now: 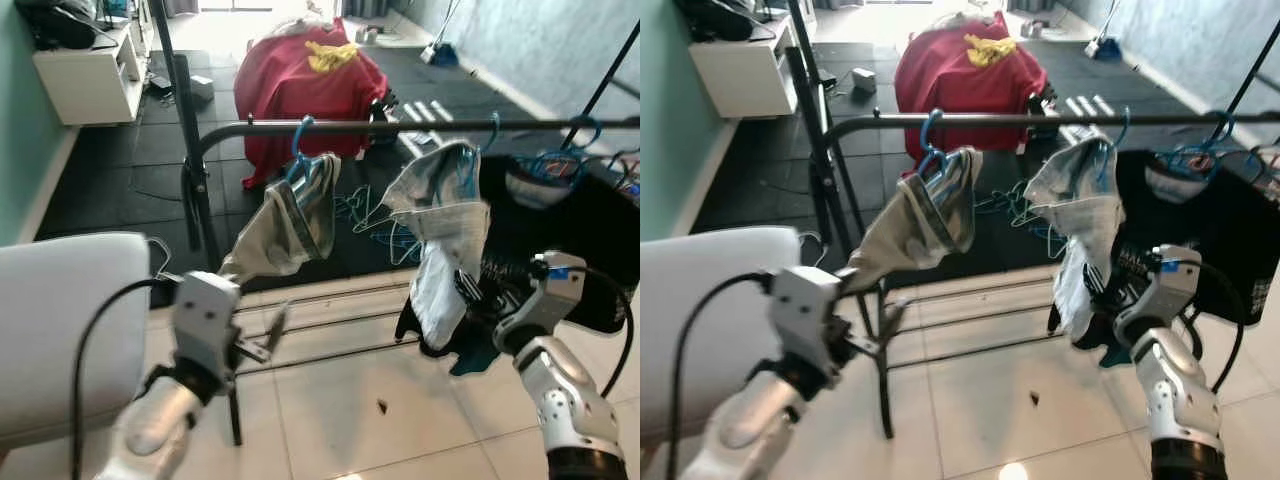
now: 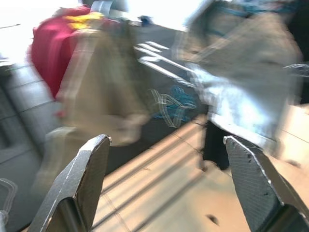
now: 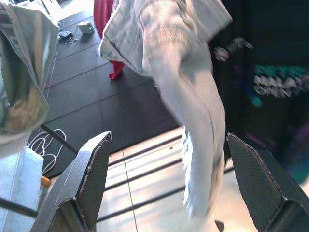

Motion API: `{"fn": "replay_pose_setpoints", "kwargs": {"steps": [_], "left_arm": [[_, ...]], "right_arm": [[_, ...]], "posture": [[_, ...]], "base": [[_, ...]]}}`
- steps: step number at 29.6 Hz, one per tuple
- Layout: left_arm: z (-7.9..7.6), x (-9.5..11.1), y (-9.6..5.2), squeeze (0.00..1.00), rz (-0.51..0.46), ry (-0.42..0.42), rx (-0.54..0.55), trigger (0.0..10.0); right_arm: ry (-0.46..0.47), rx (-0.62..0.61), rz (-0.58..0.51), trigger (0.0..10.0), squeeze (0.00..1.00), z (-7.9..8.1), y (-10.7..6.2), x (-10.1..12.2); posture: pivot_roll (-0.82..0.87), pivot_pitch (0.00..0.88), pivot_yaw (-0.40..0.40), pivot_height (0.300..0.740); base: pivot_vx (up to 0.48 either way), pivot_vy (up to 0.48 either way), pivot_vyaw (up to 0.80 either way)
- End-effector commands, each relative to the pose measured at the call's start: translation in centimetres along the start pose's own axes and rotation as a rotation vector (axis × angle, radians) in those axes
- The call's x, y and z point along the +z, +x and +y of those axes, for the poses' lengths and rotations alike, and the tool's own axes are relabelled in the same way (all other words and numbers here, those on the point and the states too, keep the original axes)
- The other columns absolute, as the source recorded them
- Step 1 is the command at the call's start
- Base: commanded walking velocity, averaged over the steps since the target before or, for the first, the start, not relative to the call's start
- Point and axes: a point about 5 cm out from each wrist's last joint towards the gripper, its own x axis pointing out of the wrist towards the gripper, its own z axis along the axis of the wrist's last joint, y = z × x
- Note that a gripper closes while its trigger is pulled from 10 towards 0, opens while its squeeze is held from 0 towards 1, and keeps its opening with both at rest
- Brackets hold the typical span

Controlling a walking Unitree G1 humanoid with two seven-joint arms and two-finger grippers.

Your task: Hang hanger

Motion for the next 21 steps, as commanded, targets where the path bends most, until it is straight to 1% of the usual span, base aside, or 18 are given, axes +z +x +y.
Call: {"fn": "replay_pose_setpoints", "kwargs": {"steps": [1,4,5,6,7,8,10,11,12,13,15,16,17,19,20,21], "left_arm": [[-0.8,-1.0,0.7,0.00,0.026,-0.067,-0.001,10.0],[-0.9,-1.0,1.0,0.00,0.027,-0.079,0.005,10.0],[-0.8,-0.9,1.4,0.00,0.021,-0.087,0.019,10.0],[-0.7,-0.8,1.9,0.00,0.013,-0.093,0.034,10.0],[-0.7,-0.8,1.9,0.00,0.013,-0.093,0.034,10.0],[-0.5,-0.9,2.3,0.00,0.013,-0.102,0.045,10.0],[-0.1,-1.2,3.0,0.00,0.023,-0.100,0.056,10.0],[-0.1,-1.2,3.0,0.00,0.023,-0.100,0.056,10.0],[0.1,-1.3,3.1,0.00,0.029,-0.090,0.063,10.0],[0.1,-1.3,3.1,0.00,0.029,-0.090,0.063,10.0],[1.4,-1.6,3.4,0.00,0.046,-0.041,0.110,10.0],[2.4,-1.9,3.4,0.00,0.059,-0.018,0.151,10.0],[2.4,-1.9,3.4,0.00,0.059,-0.018,0.151,10.0],[3.8,-2.3,3.4,0.00,0.078,0.003,0.204,10.0],[3.8,-2.3,3.4,0.00,0.078,0.003,0.204,10.0],[4.5,-2.4,3.3,0.00,0.086,0.021,0.227,10.0]], "right_arm": [[0.008,-0.006,0.000,10.0,0.00,-0.2,-0.1,0.0],[0.008,-0.006,-0.001,10.0,0.00,-0.1,-0.1,0.0],[0.006,-0.005,-0.001,10.0,0.00,-0.1,-0.1,0.0],[0.005,0.000,-0.002,10.0,0.00,-0.1,-0.1,0.0],[0.005,0.000,-0.002,10.0,0.00,-0.1,-0.1,0.0],[-0.003,0.011,-0.005,10.0,0.00,0.0,-0.1,0.0],[-0.044,0.046,-0.004,10.0,0.00,0.4,-0.2,0.1],[-0.044,0.046,-0.004,10.0,0.00,0.4,-0.2,0.1],[-0.073,0.072,-0.003,10.0,0.00,0.8,-0.4,0.1],[-0.073,0.072,-0.003,10.0,0.00,0.8,-0.4,0.1],[-0.157,0.162,0.001,10.0,0.00,1.9,-1.3,0.0],[-0.220,0.203,0.012,10.0,0.00,2.5,-2.0,-0.2],[-0.220,0.203,0.012,10.0,0.00,2.5,-2.0,-0.2],[-0.284,0.252,0.030,10.0,0.00,3.7,-3.1,-0.8],[-0.284,0.252,0.030,10.0,0.00,3.7,-3.1,-0.8],[-0.306,0.289,0.042,10.0,0.00,4.8,-3.8,-1.3]], "posture": [[-0.04,0.090,-0.075,0.740],[-0.04,0.090,-0.076,0.740],[-0.05,0.091,-0.075,0.740],[-0.05,0.090,-0.074,0.740],[-0.05,0.090,-0.074,0.740],[-0.05,0.089,-0.076,0.740],[-0.05,0.088,-0.082,0.740],[-0.05,0.088,-0.082,0.740],[-0.05,0.090,-0.079,0.740],[-0.05,0.090,-0.079,0.740],[-0.05,0.092,-0.083,0.740],[-0.06,0.093,-0.083,0.740],[-0.06,0.093,-0.083,0.740],[-0.07,0.093,-0.086,0.740],[-0.07,0.093,-0.086,0.740],[-0.07,0.093,-0.089,0.740]], "base": [[0.000,0.000,0.00],[0.000,0.000,0.00],[0.000,-0.307,0.00],[0.000,-0.428,0.00],[0.000,-0.428,0.00],[0.000,-0.435,0.00],[0.000,-0.429,0.00],[0.000,-0.431,0.00],[0.000,-0.431,0.00],[0.000,-0.431,0.00],[0.000,-0.431,0.00],[0.000,-0.431,0.00],[0.000,-0.431,0.00],[0.000,-0.431,0.00],[0.000,-0.431,0.00],[0.000,-0.435,0.00]]}}
